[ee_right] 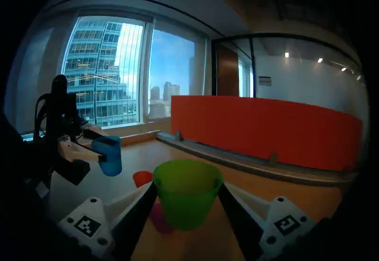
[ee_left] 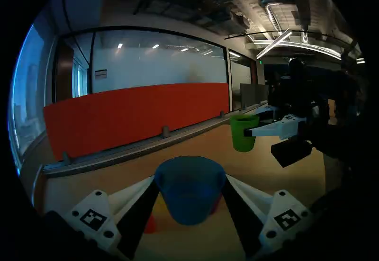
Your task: Pour water
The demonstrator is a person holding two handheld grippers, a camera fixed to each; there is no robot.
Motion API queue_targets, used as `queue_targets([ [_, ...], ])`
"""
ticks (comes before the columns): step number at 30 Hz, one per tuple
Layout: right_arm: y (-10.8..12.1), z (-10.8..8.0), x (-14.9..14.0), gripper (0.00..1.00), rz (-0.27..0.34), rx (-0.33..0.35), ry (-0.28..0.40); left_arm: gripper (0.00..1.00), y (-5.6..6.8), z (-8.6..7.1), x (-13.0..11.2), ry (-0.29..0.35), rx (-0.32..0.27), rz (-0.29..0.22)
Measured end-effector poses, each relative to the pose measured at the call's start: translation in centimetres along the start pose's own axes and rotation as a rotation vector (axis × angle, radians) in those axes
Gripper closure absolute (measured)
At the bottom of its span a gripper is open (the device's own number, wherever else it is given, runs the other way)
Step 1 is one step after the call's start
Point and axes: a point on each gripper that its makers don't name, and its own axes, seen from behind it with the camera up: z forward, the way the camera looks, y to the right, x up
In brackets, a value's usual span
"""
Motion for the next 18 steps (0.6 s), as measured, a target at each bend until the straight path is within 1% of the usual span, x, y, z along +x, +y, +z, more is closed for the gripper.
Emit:
queue_targets([
  [12, -0.5, -0.6, 0.4, 0.09, -0.034, 0.006, 0.029, 0.14, -0.4, -0.3, 2.2, 0.037, 0.014, 0.024],
  [18, -0.6, -0.6, 0.4, 0.09, -0.038, 0.007, 0.036, 0.14, -0.7, -0.3, 3.1, 0.051, 0.021, 0.031],
])
